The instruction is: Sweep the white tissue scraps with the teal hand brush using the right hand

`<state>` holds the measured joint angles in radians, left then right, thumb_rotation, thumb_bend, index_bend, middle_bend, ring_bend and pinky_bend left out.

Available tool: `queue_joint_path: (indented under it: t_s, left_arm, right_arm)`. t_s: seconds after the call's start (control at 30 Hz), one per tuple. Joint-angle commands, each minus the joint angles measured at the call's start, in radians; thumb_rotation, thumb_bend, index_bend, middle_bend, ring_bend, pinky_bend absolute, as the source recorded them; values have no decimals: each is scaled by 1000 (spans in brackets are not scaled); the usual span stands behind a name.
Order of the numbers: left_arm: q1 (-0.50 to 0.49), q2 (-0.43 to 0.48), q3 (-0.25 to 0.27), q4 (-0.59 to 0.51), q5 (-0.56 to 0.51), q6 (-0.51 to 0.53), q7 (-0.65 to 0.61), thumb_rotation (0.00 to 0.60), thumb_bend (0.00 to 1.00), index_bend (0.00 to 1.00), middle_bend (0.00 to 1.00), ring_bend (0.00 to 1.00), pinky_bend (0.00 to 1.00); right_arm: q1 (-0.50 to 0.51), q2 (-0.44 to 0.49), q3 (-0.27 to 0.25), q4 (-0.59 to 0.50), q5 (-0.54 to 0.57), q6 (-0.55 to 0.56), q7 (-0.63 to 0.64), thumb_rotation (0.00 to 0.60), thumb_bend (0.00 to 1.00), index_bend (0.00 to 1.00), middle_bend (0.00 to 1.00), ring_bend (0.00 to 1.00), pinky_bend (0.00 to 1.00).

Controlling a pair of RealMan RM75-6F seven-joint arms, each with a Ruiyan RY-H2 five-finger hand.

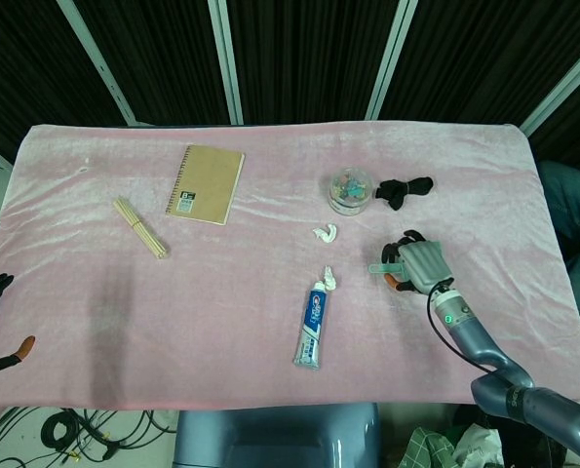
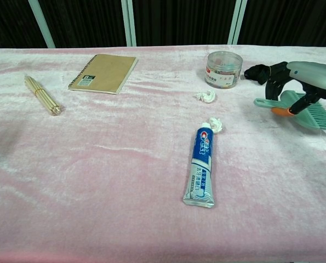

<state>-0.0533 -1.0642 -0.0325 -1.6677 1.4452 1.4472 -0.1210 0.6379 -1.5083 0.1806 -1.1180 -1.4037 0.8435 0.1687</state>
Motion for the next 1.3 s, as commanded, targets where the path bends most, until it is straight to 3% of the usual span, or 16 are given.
queue_joint_path:
  t_s: [0.03, 0.2, 0.5, 0.63, 0.97, 1.1, 1.3]
  left_arm:
    - [-1, 0, 0, 1, 0, -1, -1, 600, 280, 71, 41, 0, 245]
    - [0, 1, 0, 1, 1, -1, -3, 600, 280, 71, 41, 0, 247]
    - [0, 1, 1, 1, 1, -2, -3, 600, 281, 71, 41, 0, 255]
    - [0, 1, 1, 0, 0, -2, -2, 600, 280, 69, 41, 0, 256]
    - [0, 1, 1, -1, -1, -1, 3, 600, 280, 69, 40, 0, 256]
    - [0, 1, 1, -2, -2, -2, 6, 600, 280, 69, 40, 0, 256]
    - [3, 0, 0, 1, 2, 7, 3, 600, 281, 69, 40, 0, 253]
  right_arm:
    - [17, -4, 30, -59, 118, -56, -151, 600, 382, 826, 658, 352, 157]
    - [22, -16, 52, -110, 245, -56, -292, 600, 346, 821, 629, 351, 157]
    - [36, 0, 53, -212, 423, -60, -447, 600, 206, 576, 439, 297, 157]
    - [38, 9, 59, -256, 470, -60, -446, 600, 184, 494, 362, 265, 157]
    - [42, 24, 50, -297, 510, -30, -463, 600, 96, 301, 126, 154, 156]
    - [38, 30, 69, -310, 505, 4, -437, 600, 94, 255, 103, 140, 156]
    - [-6, 114, 81, -371, 462, 84, -399, 600, 94, 223, 82, 125, 156]
